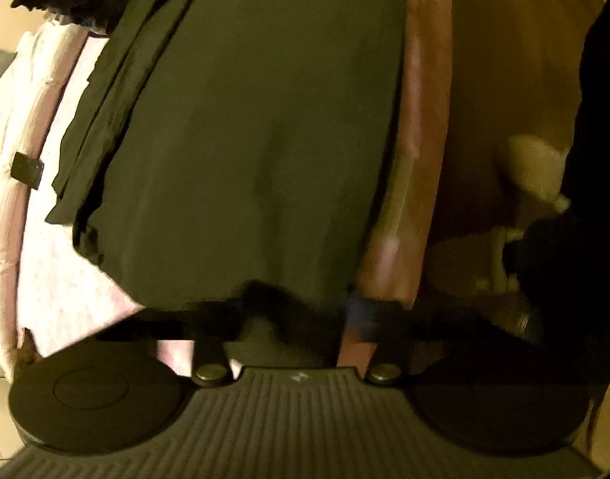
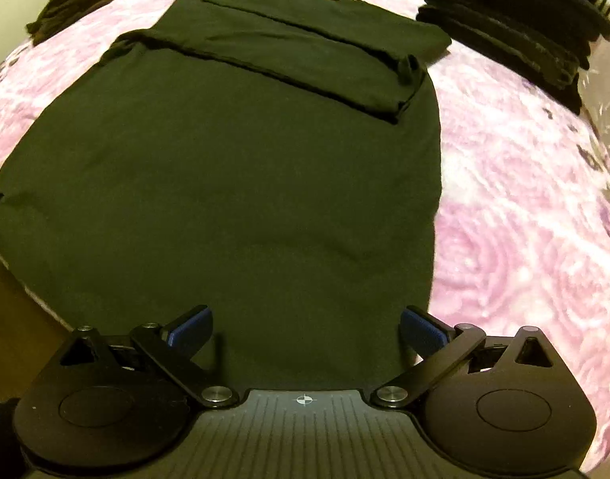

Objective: Fold clothes

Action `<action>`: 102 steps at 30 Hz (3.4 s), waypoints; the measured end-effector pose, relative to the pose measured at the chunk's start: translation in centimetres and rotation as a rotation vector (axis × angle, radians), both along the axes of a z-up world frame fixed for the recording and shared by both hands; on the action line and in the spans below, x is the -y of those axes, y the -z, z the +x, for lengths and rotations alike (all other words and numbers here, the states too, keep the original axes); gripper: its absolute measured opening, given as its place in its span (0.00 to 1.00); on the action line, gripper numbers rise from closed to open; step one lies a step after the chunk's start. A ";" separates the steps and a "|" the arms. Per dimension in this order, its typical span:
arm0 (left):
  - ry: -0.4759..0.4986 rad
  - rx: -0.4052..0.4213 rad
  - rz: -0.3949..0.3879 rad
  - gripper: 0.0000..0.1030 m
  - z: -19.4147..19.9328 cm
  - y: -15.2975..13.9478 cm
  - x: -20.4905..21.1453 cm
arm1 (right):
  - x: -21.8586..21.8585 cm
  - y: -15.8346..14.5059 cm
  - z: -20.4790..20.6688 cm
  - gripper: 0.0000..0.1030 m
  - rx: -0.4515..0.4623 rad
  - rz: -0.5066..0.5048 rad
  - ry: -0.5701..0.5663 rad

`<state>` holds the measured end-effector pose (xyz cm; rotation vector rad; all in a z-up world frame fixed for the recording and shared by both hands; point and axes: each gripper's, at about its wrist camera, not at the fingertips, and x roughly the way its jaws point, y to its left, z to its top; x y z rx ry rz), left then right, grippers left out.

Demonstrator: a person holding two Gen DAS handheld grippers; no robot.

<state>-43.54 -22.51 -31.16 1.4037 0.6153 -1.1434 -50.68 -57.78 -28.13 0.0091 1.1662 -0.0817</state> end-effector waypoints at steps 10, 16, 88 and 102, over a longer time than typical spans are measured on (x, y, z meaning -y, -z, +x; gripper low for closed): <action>-0.331 -0.174 -0.105 0.05 4.2 -5.8 1.1 | -8.6 -0.2 -4.3 1.00 0.122 -0.127 -0.545; -0.444 -0.248 -0.172 0.05 6.8 -8.9 1.7 | -13.4 2.8 -3.7 0.99 0.181 -0.221 -0.632; -0.408 -0.337 -0.056 0.05 36.1 -6.1 14.6 | 13.7 -0.9 26.8 0.06 -0.315 -0.150 -0.484; -0.709 -0.226 -0.125 0.23 42.8 -5.6 13.9 | 21.9 -3.0 24.8 0.69 -0.052 0.049 0.160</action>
